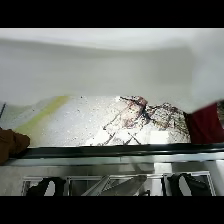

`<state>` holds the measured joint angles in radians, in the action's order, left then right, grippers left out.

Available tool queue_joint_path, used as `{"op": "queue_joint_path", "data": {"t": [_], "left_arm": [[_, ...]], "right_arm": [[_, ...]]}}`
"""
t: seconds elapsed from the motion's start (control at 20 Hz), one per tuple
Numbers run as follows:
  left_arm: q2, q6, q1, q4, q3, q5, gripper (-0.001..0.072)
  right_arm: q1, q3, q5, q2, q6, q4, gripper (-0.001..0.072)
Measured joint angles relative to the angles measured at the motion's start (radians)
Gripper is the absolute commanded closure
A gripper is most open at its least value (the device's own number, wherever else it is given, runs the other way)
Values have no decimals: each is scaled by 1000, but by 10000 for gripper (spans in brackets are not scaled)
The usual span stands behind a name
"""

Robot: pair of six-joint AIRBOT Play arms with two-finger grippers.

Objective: Fold the shirts.

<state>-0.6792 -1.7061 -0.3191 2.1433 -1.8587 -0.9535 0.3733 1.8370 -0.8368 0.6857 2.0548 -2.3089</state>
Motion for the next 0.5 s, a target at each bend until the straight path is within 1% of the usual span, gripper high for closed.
{"op": "queue_joint_path", "data": {"t": [0.15, 0.25, 0.35, 0.5], "left_arm": [[-39, 21, -48, 0, -61, -96, 693], [-91, 23, -56, 0, -68, -172, 693], [-150, 30, -32, 0, -29, -235, 693], [-257, 22, 58, -12, 105, -283, 693]], "right_arm": [[2, 11, 14, -12, 4, 44, 691], [2, 13, -13, 26, -5, 61, 691], [0, 3, -83, 101, -21, 46, 691], [-38, -66, -184, 245, -38, -21, 691]]}}
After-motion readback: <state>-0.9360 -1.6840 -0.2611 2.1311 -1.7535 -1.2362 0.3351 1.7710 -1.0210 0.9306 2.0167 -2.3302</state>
